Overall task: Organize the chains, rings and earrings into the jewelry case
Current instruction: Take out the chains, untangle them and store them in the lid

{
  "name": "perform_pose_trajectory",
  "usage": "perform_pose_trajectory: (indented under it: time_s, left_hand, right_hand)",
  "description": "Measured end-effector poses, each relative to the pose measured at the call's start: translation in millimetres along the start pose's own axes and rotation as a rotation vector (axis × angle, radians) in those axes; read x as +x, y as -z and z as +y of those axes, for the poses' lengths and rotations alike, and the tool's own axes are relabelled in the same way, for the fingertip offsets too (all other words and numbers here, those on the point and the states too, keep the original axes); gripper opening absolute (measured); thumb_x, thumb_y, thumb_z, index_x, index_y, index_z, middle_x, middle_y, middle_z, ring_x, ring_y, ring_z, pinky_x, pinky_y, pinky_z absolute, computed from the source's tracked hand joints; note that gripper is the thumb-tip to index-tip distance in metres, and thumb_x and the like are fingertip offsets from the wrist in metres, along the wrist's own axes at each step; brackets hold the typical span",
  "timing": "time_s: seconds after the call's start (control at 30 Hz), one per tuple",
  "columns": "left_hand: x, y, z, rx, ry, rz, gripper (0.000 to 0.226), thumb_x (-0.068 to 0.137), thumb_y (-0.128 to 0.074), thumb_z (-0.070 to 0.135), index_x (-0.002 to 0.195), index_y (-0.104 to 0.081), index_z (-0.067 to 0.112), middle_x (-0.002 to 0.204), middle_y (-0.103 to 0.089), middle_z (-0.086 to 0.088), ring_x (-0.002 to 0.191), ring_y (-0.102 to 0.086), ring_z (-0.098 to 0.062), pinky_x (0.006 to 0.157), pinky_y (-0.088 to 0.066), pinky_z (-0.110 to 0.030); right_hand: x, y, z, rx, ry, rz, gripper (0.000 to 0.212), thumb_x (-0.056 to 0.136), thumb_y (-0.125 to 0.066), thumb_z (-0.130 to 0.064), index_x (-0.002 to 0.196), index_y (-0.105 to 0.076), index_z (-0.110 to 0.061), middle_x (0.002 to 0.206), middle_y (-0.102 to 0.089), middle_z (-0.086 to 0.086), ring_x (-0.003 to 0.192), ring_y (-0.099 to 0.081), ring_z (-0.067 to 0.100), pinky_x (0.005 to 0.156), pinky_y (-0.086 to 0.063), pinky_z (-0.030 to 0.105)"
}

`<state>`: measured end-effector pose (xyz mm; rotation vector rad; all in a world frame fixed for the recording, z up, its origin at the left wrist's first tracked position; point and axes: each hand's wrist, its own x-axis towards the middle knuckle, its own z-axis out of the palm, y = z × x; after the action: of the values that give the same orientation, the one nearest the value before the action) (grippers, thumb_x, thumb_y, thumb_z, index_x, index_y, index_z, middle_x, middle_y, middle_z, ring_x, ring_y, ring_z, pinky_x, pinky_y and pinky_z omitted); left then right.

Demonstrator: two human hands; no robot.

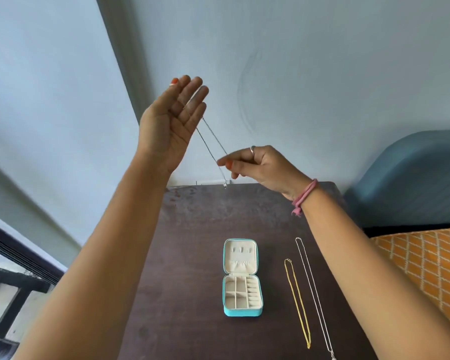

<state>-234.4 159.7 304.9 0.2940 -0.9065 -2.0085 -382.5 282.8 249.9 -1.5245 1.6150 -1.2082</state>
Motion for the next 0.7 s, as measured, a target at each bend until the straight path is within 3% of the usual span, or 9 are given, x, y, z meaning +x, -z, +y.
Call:
perform_pose_trajectory:
  time_s: [0.13,0.27,0.33,0.4,0.53,0.7]
  left_hand:
    - [-2.1,11.6,-0.2,0.170,-0.021,-0.006,0.022,0.099,-0.047,0.016,0.113,-0.061,0.007,0.112,-0.071,-0.009,0.109,-0.066,-0.022,0.094,-0.053,-0.032]
    - [-7.0,18.1,-9.5,0.396,0.006,-0.033,0.025,0.100,-0.043,0.015,0.114,-0.061,0.004,0.110,-0.071,-0.011,0.106,-0.068,-0.024,0.097,-0.051,-0.035]
    - [-8.5,19.3,-11.7,0.445,0.036,-0.045,0.026,0.101,-0.043,0.017,0.113,-0.062,0.004,0.102,-0.074,-0.009,0.095,-0.071,-0.021,0.092,-0.054,-0.033]
    - [-11.2,19.7,-12.7,0.502,0.071,-0.074,0.030,0.102,-0.042,0.023,0.112,-0.063,0.004,0.085,-0.074,-0.005,0.073,-0.069,-0.015,0.085,-0.055,-0.031]
    - [-20.5,17.1,-14.7,0.601,0.120,-0.137,0.042,0.102,-0.040,0.035,0.085,-0.068,0.006,0.049,-0.049,0.001,0.042,-0.042,-0.009,0.069,-0.056,-0.029]
    - [-23.0,17.8,-12.5,0.446,0.175,-0.170,0.047,0.098,-0.042,0.044,0.076,-0.070,0.013,0.044,-0.029,0.005,0.042,-0.021,-0.010,0.059,-0.046,-0.022]
  right_hand:
    - [-3.7,-1.0,-11.7,-0.126,0.059,-0.057,0.017,0.092,-0.062,-0.017,0.106,-0.071,-0.018,0.076,-0.070,-0.006,0.076,-0.064,0.000,0.075,-0.044,0.010]
    - [8.2,0.8,-34.7,-0.149,0.161,0.005,0.015,0.092,-0.061,-0.022,0.101,-0.071,-0.014,0.073,-0.070,0.001,0.068,-0.062,0.016,0.068,-0.048,0.025]
    - [16.0,2.9,-45.6,-0.145,0.188,0.039,0.015,0.093,-0.060,-0.024,0.097,-0.071,-0.014,0.069,-0.069,0.001,0.064,-0.058,0.024,0.065,-0.048,0.034]
    - [23.4,5.1,-52.7,-0.104,0.187,0.061,0.015,0.094,-0.058,-0.020,0.096,-0.070,-0.011,0.066,-0.067,0.001,0.060,-0.057,0.012,0.063,-0.048,0.029]
    - [34.5,9.3,-56.0,0.022,0.103,0.118,0.016,0.092,-0.063,-0.022,0.090,-0.069,-0.008,0.056,-0.062,-0.005,0.057,-0.053,0.008,0.056,-0.044,0.018]
    - [38.8,1.7,-41.0,0.135,0.028,0.176,0.017,0.086,-0.069,-0.033,0.079,-0.069,-0.017,0.056,-0.057,-0.007,0.066,-0.045,0.018,0.060,-0.039,0.022]
